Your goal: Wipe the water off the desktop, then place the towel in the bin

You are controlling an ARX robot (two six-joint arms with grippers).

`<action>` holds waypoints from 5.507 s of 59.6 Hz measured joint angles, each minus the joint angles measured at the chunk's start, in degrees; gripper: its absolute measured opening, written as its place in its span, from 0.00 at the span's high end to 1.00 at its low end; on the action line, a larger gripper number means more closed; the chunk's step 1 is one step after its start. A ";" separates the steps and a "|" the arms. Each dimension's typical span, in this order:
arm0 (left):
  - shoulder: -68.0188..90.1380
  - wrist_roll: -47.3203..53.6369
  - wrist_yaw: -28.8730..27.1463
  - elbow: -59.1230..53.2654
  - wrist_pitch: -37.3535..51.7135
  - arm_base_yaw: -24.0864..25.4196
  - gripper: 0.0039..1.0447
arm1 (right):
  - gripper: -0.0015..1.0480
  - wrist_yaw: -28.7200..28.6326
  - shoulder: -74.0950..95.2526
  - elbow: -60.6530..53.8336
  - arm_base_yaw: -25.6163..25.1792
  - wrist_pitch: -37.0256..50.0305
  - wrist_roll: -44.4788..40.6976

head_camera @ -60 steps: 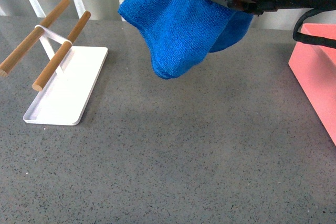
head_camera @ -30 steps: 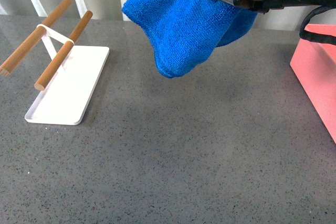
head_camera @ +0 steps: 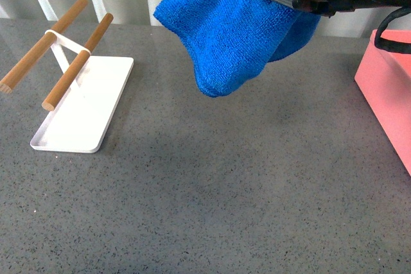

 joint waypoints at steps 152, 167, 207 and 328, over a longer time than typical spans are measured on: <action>-45.66 0.13 0.24 -2.01 -42.21 0.26 0.06 | 0.94 22.47 24.87 9.46 -7.17 -27.85 -29.81; -45.66 0.13 0.24 -2.01 -42.21 0.26 0.06 | 0.94 30.75 29.46 18.14 -6.51 -34.25 -40.81; -45.66 0.15 0.24 -2.01 -42.21 0.26 0.06 | 0.94 35.41 36.70 32.79 3.06 -39.12 -40.96; -45.66 0.15 0.24 -2.01 -42.21 0.26 0.06 | 0.94 39.80 -3.23 28.00 -25.77 -57.27 -39.15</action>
